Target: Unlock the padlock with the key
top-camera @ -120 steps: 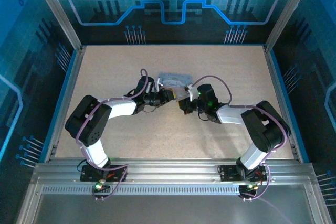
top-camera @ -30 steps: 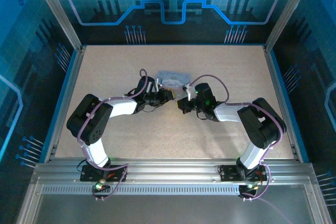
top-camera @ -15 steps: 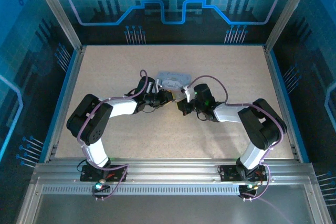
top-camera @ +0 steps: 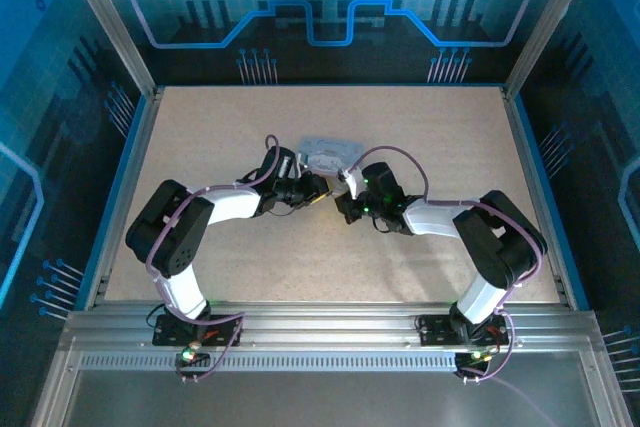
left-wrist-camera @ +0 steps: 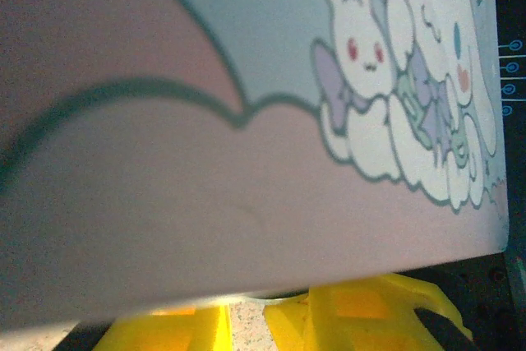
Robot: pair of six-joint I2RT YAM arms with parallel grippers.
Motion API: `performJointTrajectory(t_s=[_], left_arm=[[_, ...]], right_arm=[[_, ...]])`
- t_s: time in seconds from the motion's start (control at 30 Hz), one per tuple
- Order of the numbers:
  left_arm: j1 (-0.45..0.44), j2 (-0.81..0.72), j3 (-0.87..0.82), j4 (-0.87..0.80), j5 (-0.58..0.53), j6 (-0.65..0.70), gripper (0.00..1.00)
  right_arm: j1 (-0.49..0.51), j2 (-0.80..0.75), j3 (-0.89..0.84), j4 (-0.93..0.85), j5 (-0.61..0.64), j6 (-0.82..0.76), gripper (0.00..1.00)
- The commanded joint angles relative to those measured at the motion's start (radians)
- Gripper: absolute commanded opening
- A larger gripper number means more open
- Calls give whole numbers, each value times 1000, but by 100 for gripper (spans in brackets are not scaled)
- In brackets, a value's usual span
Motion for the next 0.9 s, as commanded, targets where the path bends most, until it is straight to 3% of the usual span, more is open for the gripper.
performJointTrajectory(t_s=[0.0, 0.57, 0.87], left_arm=[[-32, -21, 16, -20, 72, -16, 11], [-33, -17, 12, -17, 73, -16, 11], [-34, -30, 17, -28, 69, -25, 11]], right_arm=[[30, -28, 56, 186, -86, 24, 0], [7, -42, 119, 213, -113, 46, 0], [17, -50, 43, 209, -87, 38, 0]])
